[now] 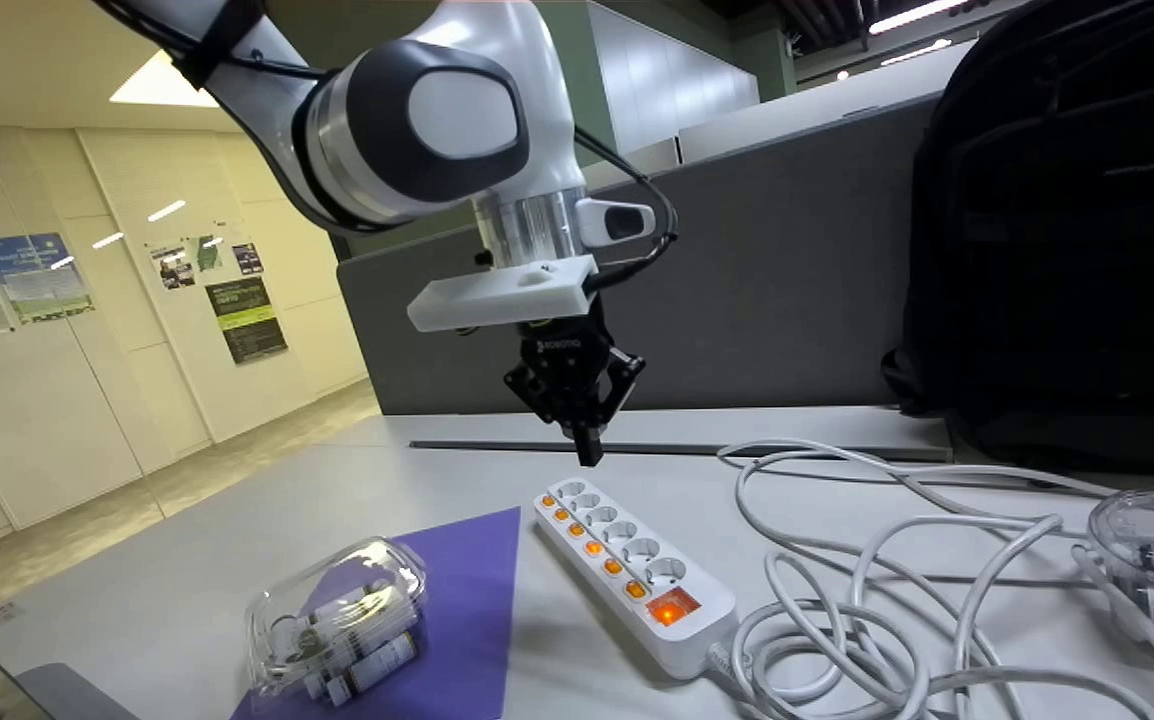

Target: Turn off the fourth switch from the left on the adapter

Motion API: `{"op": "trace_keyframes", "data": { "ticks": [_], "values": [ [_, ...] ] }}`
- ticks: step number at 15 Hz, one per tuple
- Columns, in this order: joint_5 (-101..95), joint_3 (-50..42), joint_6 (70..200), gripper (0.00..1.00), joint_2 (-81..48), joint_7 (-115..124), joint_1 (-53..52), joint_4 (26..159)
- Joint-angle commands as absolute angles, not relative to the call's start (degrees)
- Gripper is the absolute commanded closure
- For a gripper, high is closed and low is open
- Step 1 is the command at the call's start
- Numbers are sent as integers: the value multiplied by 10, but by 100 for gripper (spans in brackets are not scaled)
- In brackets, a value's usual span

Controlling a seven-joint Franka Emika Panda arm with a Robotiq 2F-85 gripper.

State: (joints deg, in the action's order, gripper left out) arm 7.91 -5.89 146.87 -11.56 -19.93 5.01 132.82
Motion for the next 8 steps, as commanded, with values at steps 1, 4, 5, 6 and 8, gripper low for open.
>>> {"op": "trace_keyframes", "data": {
  "ticks": [1, 4, 5, 6, 8],
  "values": [
    [73, -46, 1468, 100, -115, -195, 64, 1328],
    [20, -54, 1504, 100, -149, -146, 48, 1321],
    [2, -56, 1514, 100, -163, -134, 44, 1317],
    [-15, -57, 1524, 100, -175, -121, 40, 1314],
    [-45, -60, 1538, 100, -198, -98, 32, 1308]
  ]
}}
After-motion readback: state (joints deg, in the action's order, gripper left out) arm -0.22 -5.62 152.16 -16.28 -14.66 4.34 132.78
